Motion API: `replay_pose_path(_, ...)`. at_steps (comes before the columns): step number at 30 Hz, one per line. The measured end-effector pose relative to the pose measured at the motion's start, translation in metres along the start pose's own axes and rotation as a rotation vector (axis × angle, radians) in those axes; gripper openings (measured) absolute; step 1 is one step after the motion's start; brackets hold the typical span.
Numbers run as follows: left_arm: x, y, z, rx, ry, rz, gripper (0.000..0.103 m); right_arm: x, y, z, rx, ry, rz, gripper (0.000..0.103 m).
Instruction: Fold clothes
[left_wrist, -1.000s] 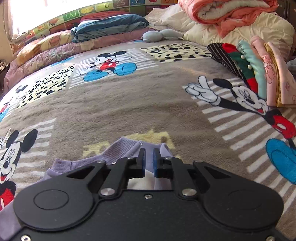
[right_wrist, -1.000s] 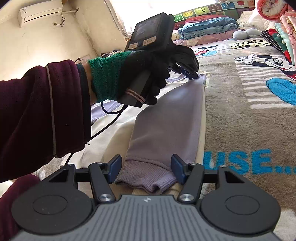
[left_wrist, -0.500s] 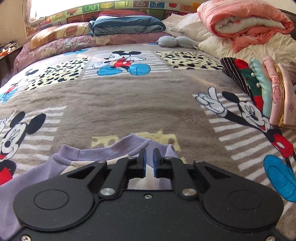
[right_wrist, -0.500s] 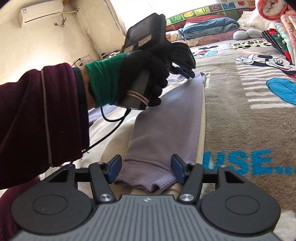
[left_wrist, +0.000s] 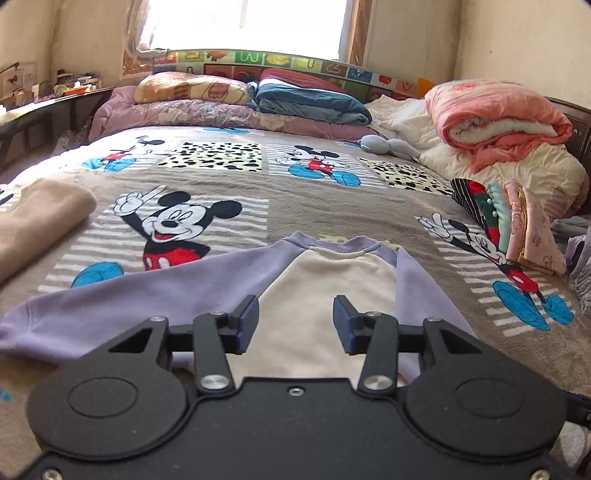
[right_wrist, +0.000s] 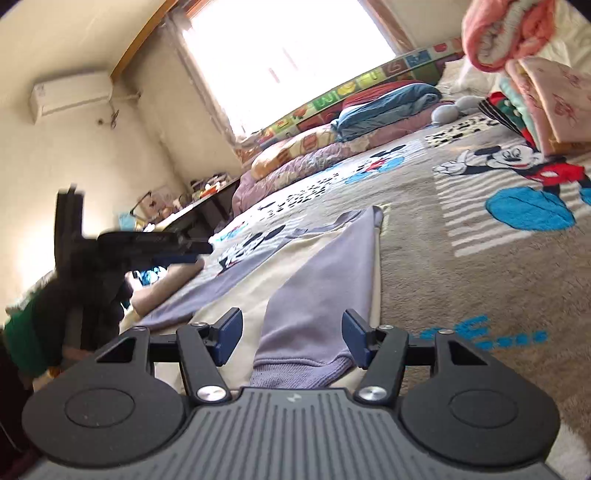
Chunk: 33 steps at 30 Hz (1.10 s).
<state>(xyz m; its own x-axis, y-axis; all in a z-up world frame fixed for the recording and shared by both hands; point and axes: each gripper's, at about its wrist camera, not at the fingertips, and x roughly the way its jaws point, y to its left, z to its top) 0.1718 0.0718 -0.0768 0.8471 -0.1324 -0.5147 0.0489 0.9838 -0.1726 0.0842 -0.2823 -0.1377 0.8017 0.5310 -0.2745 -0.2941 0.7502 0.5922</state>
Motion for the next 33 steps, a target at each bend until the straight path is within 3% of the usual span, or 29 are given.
replay_pose_path(9,-0.033,0.115,-0.060,-0.416,-0.004,0.080,0.043,-0.009,-0.054,-0.009,0.288,-0.046,-0.118,0.063)
replay_pose_path(16,-0.031,0.175,-0.069,-0.689,-0.045,0.105,0.043,-0.006,-0.071,-0.013,0.367,-0.078,-0.137,0.062)
replay_pose_path(19,-0.023,0.195,-0.072,-0.806,-0.080,0.065,0.043,0.001,-0.071,-0.015,0.361,-0.074,-0.144,0.064)
replay_pose_path(33,0.019,0.226,-0.038,-0.813,-0.087,0.066,0.041,0.015,-0.069,-0.016,0.303,-0.062,-0.138,0.066)
